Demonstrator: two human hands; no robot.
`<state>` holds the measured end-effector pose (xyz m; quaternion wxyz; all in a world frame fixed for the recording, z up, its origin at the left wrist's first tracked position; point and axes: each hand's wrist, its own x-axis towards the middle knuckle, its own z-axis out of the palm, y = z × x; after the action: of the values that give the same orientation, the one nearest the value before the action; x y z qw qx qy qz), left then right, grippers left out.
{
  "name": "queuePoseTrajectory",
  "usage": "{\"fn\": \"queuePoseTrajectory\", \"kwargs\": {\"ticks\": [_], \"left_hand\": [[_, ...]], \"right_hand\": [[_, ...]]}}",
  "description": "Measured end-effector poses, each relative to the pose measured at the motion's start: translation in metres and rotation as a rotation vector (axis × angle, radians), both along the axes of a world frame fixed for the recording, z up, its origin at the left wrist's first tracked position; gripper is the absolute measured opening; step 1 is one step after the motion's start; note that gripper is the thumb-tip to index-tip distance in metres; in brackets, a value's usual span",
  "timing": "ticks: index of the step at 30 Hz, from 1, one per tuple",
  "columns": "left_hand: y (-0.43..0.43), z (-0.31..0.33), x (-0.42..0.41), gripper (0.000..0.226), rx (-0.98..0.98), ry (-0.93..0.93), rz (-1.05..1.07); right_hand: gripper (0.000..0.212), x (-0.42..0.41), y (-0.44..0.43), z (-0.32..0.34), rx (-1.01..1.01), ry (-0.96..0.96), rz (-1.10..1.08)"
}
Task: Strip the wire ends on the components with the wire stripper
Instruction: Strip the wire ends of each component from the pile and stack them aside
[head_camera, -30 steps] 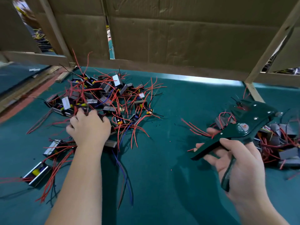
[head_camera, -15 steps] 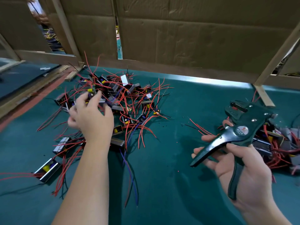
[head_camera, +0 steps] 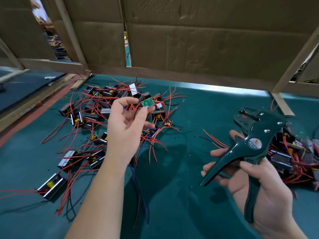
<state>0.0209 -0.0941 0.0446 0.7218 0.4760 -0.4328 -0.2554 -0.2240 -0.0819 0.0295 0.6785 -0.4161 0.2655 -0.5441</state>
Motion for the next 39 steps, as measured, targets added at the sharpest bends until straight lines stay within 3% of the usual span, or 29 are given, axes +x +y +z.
{"fn": "queuePoseTrajectory", "kwargs": {"ticks": [5, 9, 10, 13, 15, 17, 19, 22, 28, 31, 35, 37, 39], "left_hand": [[-0.002, 0.001, 0.001, 0.022, -0.017, 0.026, 0.134], [-0.004, 0.001, -0.003, 0.014, -0.127, -0.405, 0.413], [-0.007, 0.000, -0.005, 0.018, -0.052, -0.546, 0.410], [-0.012, -0.010, -0.007, 0.051, 0.411, -0.891, 0.399], [-0.010, -0.010, -0.004, 0.056, 0.455, -0.871, 0.471], [-0.008, -0.009, 0.006, 0.045, 0.432, -0.798, 0.620], [-0.007, -0.011, 0.022, 0.036, 0.581, -0.775, 0.701], [-0.004, -0.017, 0.037, 0.050, 0.920, -0.742, 0.611], [-0.001, -0.017, 0.045, 0.066, 1.188, -0.847, 0.623], [0.007, -0.017, 0.051, 0.063, 1.178, -0.825, 0.671], [0.011, -0.013, 0.058, 0.045, 1.182, -0.802, 0.578], [0.010, -0.013, 0.058, 0.049, 1.050, -0.784, 0.604], [0.010, -0.011, 0.057, 0.050, 0.799, -0.749, 0.680]], "right_hand": [[0.062, 0.003, 0.000, 0.000, 0.026, -0.011, 0.019], [0.064, 0.003, -0.001, 0.001, 0.043, -0.042, 0.046], [0.065, 0.002, 0.000, 0.001, 0.046, -0.045, 0.049], [0.067, 0.002, -0.001, 0.001, 0.044, -0.039, 0.062], [0.066, 0.001, -0.001, 0.001, 0.048, -0.039, 0.065], [0.066, 0.000, 0.000, 0.001, 0.056, -0.042, 0.059], [0.069, 0.000, 0.000, 0.002, 0.060, -0.031, 0.052], [0.071, 0.000, 0.000, 0.002, 0.068, -0.029, 0.059], [0.088, 0.004, 0.003, 0.010, 0.090, -0.039, 0.124], [0.089, 0.005, 0.003, 0.011, 0.101, -0.041, 0.117], [0.075, 0.003, 0.002, 0.007, 0.097, -0.033, 0.093], [0.080, 0.004, 0.003, 0.008, 0.106, -0.037, 0.109], [0.091, 0.007, 0.004, 0.012, 0.120, -0.042, 0.115]]}}
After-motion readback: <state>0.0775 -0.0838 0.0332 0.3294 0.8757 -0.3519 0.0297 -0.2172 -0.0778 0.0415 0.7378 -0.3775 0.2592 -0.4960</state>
